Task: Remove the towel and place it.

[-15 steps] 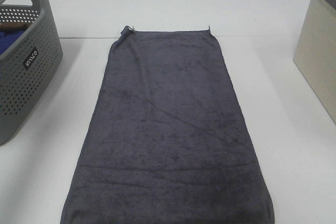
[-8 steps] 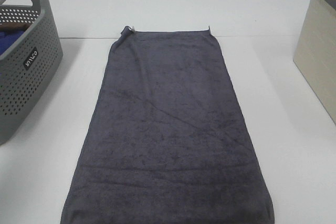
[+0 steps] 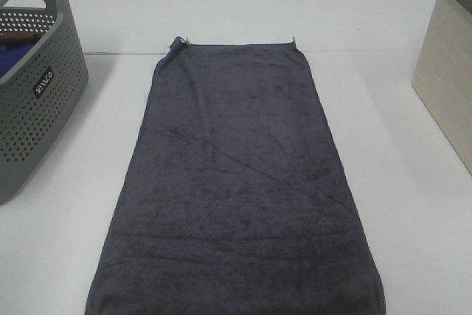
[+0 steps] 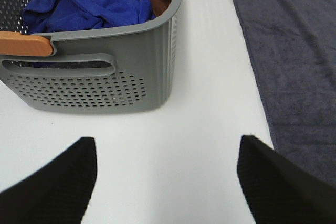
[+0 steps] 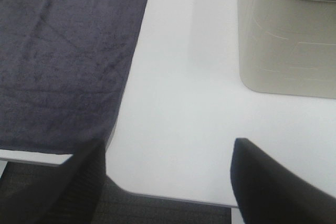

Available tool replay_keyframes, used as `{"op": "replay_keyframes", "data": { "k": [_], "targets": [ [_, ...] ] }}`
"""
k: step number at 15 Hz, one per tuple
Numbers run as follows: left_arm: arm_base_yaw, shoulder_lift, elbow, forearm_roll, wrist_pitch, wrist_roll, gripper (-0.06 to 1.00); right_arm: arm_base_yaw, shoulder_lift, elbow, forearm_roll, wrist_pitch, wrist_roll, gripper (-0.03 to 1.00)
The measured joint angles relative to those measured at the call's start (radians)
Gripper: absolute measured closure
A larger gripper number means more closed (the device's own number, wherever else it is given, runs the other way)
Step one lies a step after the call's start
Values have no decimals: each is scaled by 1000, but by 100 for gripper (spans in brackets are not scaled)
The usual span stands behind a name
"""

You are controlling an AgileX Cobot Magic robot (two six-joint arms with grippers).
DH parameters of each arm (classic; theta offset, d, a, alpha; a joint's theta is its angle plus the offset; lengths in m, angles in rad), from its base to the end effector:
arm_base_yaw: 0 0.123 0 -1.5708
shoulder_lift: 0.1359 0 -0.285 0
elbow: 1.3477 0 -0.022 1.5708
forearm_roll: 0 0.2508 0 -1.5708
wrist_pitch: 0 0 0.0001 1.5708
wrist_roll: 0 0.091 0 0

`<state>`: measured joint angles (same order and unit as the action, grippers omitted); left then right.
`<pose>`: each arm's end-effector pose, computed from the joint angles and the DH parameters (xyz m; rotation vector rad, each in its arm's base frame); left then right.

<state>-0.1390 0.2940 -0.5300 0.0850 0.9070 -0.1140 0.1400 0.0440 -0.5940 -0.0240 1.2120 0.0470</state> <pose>0.0479 -0.0006 0.2923 0.0445 2.1512 -0.0444 -0.0152 -0.0042 0.2914 -0.0957 2.1443 0.0800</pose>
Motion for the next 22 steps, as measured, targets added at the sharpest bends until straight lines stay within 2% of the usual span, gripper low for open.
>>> {"op": "replay_keyframes", "data": {
  "k": [3,6,7,9,11,19,22],
  "targets": [
    [0,-160,2,-4,-17,11,24,0,-48,51,0,-32,-14,31],
    [0,-285,2,-23,-9,11,24,0,-48,77,0,-113,-30,31],
    [0,-298,1,-41,10,15,24,0,-48,81,0,-124,-31,31],
    [0,-299,3,-85,80,84,24,0,-48,91,0,-141,-33,31],
    [0,-300,21,-99,125,127,24,0,-48,94,1,-149,-34,31],
    [2,-300,21,-102,126,121,24,0,-48,94,1,-149,-35,31],
    [67,-300,21,-102,126,121,24,0,-48,94,-17,-149,-35,31]
  ]
}}
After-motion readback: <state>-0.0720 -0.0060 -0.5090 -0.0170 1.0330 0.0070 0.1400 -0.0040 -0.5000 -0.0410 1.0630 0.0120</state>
